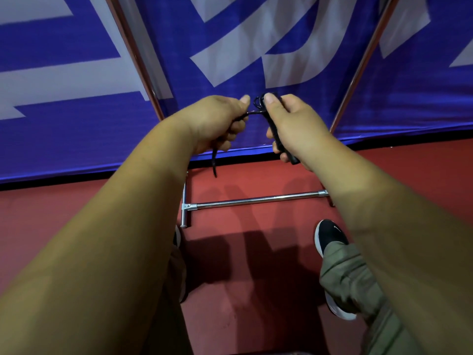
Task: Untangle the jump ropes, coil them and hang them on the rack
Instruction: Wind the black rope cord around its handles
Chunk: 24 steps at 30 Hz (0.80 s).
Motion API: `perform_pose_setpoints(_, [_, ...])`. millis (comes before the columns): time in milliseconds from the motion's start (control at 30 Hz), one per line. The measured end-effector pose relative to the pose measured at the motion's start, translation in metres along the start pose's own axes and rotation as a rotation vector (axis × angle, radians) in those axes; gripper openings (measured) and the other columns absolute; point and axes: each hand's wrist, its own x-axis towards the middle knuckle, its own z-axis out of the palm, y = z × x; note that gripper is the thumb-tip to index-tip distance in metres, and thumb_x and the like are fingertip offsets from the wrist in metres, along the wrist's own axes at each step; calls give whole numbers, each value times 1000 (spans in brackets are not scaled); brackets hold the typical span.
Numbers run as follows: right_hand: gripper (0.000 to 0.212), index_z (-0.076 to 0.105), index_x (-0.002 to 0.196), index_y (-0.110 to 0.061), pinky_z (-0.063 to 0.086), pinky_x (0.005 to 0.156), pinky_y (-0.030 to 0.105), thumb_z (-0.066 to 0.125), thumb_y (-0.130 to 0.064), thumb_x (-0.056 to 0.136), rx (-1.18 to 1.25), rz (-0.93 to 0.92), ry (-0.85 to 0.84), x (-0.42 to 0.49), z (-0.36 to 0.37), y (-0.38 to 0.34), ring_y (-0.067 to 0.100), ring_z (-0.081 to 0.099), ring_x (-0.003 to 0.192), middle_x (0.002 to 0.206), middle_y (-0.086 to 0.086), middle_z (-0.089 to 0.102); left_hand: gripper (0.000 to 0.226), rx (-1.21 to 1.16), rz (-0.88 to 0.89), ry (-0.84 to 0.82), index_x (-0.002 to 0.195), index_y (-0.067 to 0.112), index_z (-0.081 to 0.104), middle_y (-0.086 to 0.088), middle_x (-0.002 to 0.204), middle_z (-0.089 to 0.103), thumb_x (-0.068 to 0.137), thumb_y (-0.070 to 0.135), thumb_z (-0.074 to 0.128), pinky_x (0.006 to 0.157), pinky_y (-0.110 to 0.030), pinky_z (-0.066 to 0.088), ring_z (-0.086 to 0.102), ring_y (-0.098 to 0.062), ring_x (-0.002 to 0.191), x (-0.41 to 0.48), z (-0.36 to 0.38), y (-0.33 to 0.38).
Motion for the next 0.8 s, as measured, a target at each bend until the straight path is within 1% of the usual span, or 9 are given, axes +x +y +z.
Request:
perform_pose_setpoints(133, [36,63,104,-33,51,51,38,50,-66,101,-12,-3,-2,-1,-2,-2,20,63,55,90,8,74,18,101,125,-25,92,19,61,1,78,58,108,27,58,71,-33,50,50,-15,71,-1,-9,-5])
perform_pose_setpoints(200, [38,65,103,-29,49,52,36,53,-66,100,15,18,-16,-1,-4,-3,21,63,55,88,9,74,6,160,134,-38,99,13,65,-4,83,66,105,13,63,87,-36,59,61,-21,80,-1,-13,-6])
perform_pose_setpoints(267, [41,68,103,-23,47,51,35,58,-63,99,33,45,-48,-2,-5,-5,23,61,54,83,8,75,7,240,95,-36,98,12,69,-11,87,72,96,8,75,99,-45,60,74,-29,89,-2,-15,-7])
perform_pose_setpoints(333, [46,69,105,-16,46,50,34,62,-60,98,75,78,-87,-4,-4,-6,27,60,54,79,9,74,19,306,56,-9,93,12,69,-14,87,73,85,8,86,95,-48,62,77,-34,92,-4,-14,-6])
perform_pose_setpoints(367, [49,69,106,-12,46,50,34,63,-59,98,100,91,-102,-6,-2,-7,28,60,55,77,10,74,24,335,47,-4,91,12,68,-12,84,71,81,9,90,88,-46,65,78,-33,89,-4,-12,-5])
perform_pose_setpoints(467, [57,70,101,-1,48,52,36,63,-58,98,123,110,-144,-8,0,-9,31,62,58,78,13,77,30,364,28,-11,94,9,65,-7,78,67,79,10,91,61,-27,62,76,-18,72,-7,-6,-2])
perform_pose_setpoints(600, [59,71,106,1,48,53,37,63,-56,99,146,140,-238,-11,-3,-11,34,62,62,85,20,78,28,380,15,-46,103,7,70,-11,89,74,85,18,88,63,-29,63,79,-23,79,-10,-3,-3])
perform_pose_setpoints(700, [56,65,117,0,45,51,33,62,-54,101,200,186,-292,-12,-5,-11,32,61,60,83,20,76,25,460,-1,-7,98,13,77,-9,84,74,87,34,85,54,-23,58,76,-16,61,-10,-2,-4])
perform_pose_setpoints(800, [53,65,116,-3,42,50,30,58,-54,103,225,218,-379,-12,-9,-12,29,58,57,83,19,72,26,410,5,-6,100,9,78,-15,91,77,89,33,83,63,-35,66,78,-19,66,-8,-4,-7])
